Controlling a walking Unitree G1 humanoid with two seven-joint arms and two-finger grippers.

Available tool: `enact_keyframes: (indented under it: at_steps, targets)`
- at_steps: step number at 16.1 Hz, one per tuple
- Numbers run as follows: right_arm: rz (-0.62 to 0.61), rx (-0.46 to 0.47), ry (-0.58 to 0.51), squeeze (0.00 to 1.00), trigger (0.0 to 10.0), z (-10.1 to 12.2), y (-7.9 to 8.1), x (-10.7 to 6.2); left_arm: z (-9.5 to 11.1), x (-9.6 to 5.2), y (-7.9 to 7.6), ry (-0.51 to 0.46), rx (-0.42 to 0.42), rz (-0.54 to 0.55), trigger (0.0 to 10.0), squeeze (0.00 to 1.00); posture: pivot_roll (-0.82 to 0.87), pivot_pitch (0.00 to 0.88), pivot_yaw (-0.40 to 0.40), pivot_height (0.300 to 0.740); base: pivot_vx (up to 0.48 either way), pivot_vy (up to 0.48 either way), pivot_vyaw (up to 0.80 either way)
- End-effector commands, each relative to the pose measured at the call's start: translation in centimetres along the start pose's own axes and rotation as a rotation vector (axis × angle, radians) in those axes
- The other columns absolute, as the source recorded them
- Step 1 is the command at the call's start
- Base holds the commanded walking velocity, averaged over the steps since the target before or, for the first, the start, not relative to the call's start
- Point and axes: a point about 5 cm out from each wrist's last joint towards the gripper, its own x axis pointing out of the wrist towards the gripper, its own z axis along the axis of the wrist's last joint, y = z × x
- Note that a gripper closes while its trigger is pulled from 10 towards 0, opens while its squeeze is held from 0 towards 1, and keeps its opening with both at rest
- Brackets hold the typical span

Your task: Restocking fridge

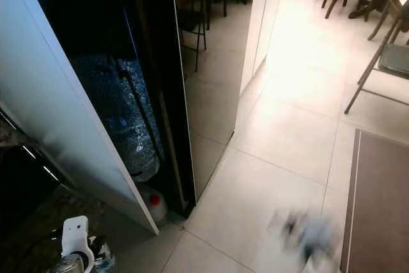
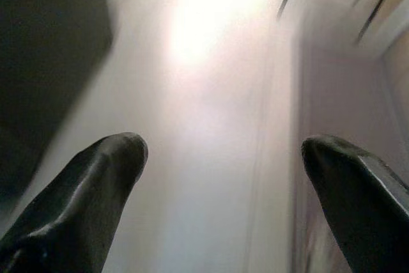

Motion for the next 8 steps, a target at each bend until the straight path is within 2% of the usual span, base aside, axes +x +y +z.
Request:
enact_keyframes:
  at_steps: [1,4,6,7,8]
  targets:
    - [0.03,-0.016,-0.053,0.0,10.0,0.5,1.2,-0.1,-0.2,-0.1,0.3,0.002,0.008,0.011,10.0,0.0,-0.06,0.0,0.05,0.74,0.0,0.0,0.0]
    - [0.036,-0.038,-0.272,0.0,10.0,5.1,1.9,1.3,-0.7,-0.3,1.2,0.01,-0.005,0.032,10.0,0.0,-0.07,0.0,0.054,0.74,0.0,0.0,0.0]
    - [0.149,-0.177,-0.46,0.0,10.0,8.0,3.7,1.0,-1.6,-0.7,2.3,0.033,-0.016,0.053,10.0,0.0,-0.05,0.0,0.043,0.74,0.0,0.0,0.0]
    - [0.138,-0.177,-0.474,0.0,10.0,8.3,3.7,0.9,-1.9,-0.8,2.6,0.037,-0.022,0.059,10.0,0.0,-0.05,0.0,0.039,0.74,0.0,0.0,0.0]
    - [0.067,-0.131,-0.495,0.0,10.0,8.6,3.5,0.6,-2.4,-1.1,3.4,0.047,-0.034,0.077,10.0,0.0,-0.05,0.0,0.043,0.74,0.0,0.0,0.0]
